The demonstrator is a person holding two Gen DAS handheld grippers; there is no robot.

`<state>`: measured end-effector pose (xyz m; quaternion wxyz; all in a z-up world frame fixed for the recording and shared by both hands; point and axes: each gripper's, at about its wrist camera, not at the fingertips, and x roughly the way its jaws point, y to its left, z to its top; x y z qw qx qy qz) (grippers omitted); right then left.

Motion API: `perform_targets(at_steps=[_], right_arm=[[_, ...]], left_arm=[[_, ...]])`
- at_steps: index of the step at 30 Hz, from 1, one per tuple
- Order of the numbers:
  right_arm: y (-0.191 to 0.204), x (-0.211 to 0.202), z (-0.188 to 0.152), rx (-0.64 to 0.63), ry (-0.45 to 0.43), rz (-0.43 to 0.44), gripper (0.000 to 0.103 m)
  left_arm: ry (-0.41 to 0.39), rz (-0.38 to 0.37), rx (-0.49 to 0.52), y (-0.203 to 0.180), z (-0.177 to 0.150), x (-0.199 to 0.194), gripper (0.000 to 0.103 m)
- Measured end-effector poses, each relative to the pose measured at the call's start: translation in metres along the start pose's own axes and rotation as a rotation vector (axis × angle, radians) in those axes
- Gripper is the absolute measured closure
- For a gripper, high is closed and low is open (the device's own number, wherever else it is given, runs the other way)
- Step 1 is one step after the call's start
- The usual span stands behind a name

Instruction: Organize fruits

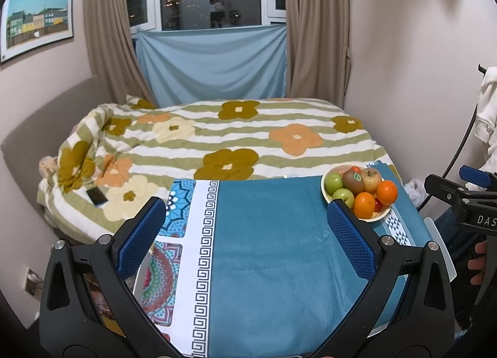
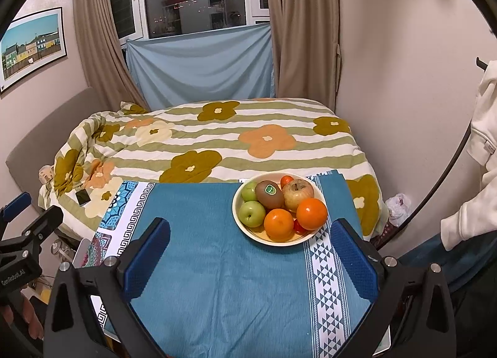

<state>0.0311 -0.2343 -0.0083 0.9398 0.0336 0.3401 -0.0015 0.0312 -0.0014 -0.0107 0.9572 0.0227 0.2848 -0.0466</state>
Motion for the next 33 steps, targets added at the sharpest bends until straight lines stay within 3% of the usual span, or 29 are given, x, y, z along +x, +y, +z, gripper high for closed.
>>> perform_targets(at_steps=[33], right_arm=[[0.0015,0.0017,0.0028,0.001,0.001,-0.002,0.0]], left_arm=[[-0.018,0.013,-0.011,0.0032,0.0004,0.0008,0.0]])
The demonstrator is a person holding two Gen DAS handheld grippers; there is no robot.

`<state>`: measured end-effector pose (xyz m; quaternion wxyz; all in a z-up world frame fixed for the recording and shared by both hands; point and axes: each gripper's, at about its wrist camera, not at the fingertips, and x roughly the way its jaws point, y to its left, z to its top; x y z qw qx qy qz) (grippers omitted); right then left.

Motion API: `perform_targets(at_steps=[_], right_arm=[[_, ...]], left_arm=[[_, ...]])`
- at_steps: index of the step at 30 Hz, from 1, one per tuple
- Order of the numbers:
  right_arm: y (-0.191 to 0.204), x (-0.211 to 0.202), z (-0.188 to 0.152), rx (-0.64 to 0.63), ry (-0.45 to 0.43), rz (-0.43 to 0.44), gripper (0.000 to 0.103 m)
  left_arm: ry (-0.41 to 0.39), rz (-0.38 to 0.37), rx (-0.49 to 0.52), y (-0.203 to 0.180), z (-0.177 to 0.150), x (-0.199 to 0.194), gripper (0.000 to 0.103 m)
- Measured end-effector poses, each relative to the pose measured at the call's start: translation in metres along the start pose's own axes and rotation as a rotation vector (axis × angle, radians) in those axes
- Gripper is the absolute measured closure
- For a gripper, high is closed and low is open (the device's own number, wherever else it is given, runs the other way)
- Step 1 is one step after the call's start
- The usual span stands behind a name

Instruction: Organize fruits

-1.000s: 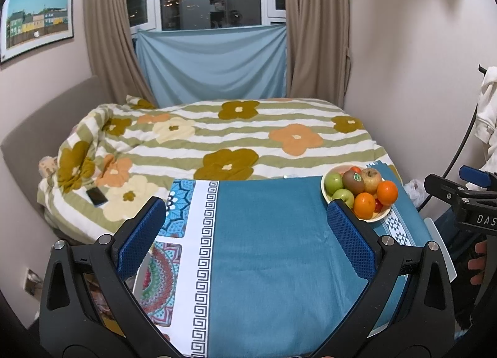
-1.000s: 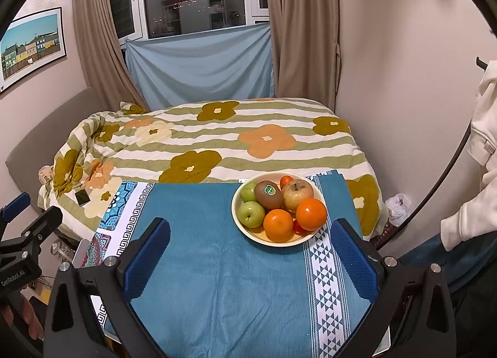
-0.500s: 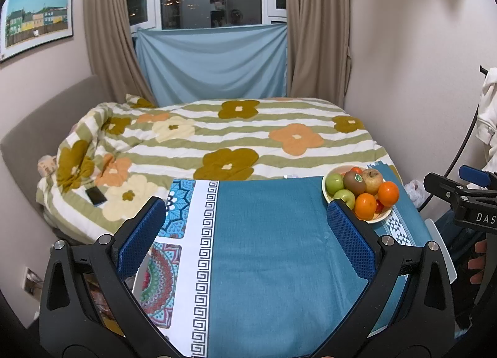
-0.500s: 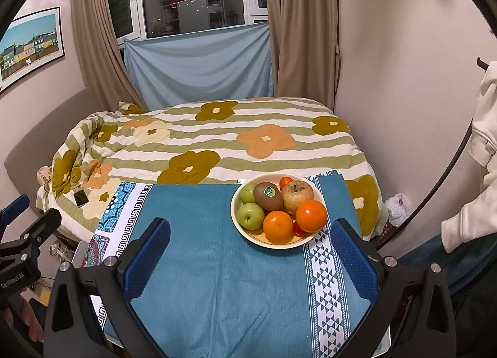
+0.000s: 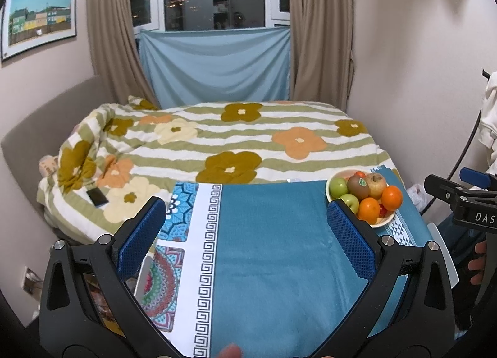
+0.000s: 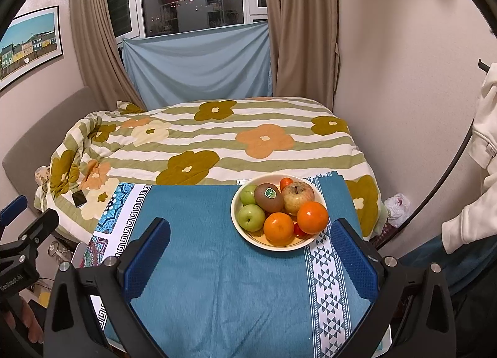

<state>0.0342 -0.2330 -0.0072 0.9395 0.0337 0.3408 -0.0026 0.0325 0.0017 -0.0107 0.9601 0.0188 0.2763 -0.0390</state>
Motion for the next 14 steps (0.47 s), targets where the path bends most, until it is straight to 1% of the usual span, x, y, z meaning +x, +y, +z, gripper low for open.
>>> perform_targets(at_steps=[6,10,14], right_arm=[[0.0,0.002,0.001,0.001,0.006,-0.002,0.0],[-0.005,0.007,0.001,0.005,0.023,0.001,0.0],[-0.007,0.017,0.0,0.014,0.045,0.006,0.0]], left_arm=[[0.021,0.011,0.017,-0.001,0.0,0.012,0.0],[0.012,0.02,0.021,0.0,-0.001,0.014,0.0],[0.023,0.031,0.032,0.001,0.0,0.022,0.0]])
